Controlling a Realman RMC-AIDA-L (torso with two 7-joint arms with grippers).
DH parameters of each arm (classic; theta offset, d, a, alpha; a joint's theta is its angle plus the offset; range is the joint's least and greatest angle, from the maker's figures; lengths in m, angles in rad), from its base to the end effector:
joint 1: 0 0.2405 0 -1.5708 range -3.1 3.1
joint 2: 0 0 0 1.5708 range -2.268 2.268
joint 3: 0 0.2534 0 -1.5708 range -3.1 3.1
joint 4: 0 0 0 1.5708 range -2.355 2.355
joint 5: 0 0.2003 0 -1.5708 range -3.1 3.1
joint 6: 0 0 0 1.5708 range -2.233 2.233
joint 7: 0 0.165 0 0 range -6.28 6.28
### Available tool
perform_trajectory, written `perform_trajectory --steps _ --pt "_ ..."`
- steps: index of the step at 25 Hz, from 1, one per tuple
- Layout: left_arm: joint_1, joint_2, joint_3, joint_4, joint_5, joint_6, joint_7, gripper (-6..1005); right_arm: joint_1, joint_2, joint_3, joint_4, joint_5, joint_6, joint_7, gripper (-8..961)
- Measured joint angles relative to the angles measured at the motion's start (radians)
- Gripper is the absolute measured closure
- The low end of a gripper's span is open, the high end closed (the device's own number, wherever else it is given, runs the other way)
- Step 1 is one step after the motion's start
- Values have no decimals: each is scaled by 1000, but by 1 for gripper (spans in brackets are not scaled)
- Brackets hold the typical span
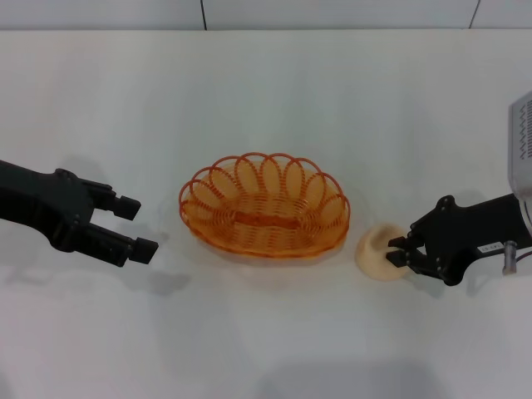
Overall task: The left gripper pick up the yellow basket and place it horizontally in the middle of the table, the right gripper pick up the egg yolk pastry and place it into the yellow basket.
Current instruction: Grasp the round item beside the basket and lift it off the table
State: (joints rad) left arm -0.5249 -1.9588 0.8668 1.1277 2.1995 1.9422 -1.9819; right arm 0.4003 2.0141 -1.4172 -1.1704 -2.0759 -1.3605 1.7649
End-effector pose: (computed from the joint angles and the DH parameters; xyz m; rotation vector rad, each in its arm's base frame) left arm -0.2303 0.3040 0.0560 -2.9943 -0.9097 -0.1111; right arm 0.2229 0.3171 -0.0387 -2.9513 0.3177 -0.0364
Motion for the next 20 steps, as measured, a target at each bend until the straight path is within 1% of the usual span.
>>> perform_trajectory --steps 6,9,14,20 --pt "0 0 -2 -1 0 0 1 119 0 0 0 -6 5 2 0 839" --pt "-1 0 -22 -1 0 1 5 119 0 0 1 -15 10 3 1 867" --pt "-1 3 -37 -1 -7 6 7 119 -8 0 8 -79 26 -10 31 904" --pt "2 7 -38 -2 -14 2 10 119 -9 -2 12 -159 19 -17 94 920"
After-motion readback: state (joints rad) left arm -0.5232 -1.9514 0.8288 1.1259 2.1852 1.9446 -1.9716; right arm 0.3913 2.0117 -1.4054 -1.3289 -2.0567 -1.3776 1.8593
